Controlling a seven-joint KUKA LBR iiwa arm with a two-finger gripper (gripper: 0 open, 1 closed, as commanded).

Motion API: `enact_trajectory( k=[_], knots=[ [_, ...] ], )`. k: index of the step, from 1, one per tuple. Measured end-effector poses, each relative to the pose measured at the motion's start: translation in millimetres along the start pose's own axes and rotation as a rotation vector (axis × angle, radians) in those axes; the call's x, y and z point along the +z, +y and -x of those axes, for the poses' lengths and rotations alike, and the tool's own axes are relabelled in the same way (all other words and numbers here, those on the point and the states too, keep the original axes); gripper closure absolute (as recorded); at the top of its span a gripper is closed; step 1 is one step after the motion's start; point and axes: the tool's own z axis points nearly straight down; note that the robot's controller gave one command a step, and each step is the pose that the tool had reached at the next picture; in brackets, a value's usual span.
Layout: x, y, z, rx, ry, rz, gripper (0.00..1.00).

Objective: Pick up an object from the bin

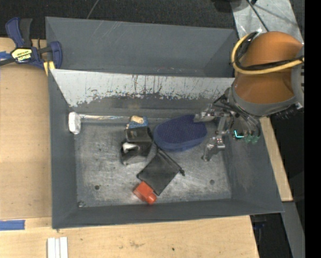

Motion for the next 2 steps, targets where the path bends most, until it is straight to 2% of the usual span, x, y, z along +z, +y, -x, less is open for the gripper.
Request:
enact_trajectory(
  k=[1,2],
  knots=[
    [113.4,30.0,60.4,0.081,-0.011,0.0,0.0],
    [95.1,46.3,65.4,0.333,-0.011,0.002,0.0]
  ],
)
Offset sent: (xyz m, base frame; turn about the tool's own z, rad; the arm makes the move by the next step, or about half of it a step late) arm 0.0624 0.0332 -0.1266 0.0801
